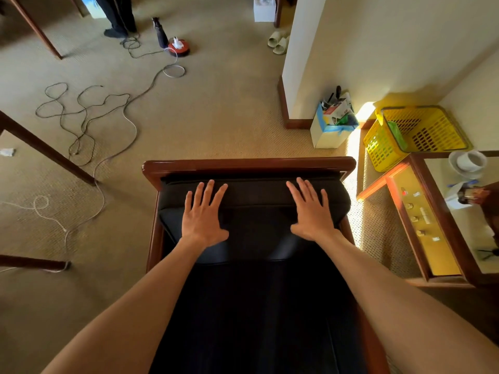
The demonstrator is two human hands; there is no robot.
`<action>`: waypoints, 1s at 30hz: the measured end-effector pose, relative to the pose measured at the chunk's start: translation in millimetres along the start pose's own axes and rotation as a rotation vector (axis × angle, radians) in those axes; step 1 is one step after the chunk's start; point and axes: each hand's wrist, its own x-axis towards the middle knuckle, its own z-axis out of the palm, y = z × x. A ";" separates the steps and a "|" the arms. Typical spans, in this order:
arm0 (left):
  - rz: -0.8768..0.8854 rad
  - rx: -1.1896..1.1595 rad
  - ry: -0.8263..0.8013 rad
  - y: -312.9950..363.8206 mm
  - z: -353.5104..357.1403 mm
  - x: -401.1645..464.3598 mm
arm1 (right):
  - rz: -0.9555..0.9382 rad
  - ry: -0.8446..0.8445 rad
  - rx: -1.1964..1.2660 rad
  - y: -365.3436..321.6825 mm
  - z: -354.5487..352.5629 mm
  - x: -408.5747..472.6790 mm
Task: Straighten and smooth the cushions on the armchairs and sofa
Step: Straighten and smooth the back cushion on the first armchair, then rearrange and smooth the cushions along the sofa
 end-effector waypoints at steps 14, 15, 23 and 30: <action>-0.273 -0.057 -0.228 -71.2 -30.8 -23.5 | 0.269 -0.280 -0.034 37.0 -29.7 -18.0; -0.282 -0.058 -0.231 -67.8 -34.7 -25.7 | 0.265 -0.281 -0.028 33.1 -36.1 -20.1; -0.088 -0.367 0.060 -2.4 -131.3 -45.0 | 0.164 -0.068 0.168 -10.5 -127.8 -56.1; 0.238 -0.391 0.232 88.3 -254.3 -60.2 | 0.143 0.220 0.288 -2.8 -256.9 -133.0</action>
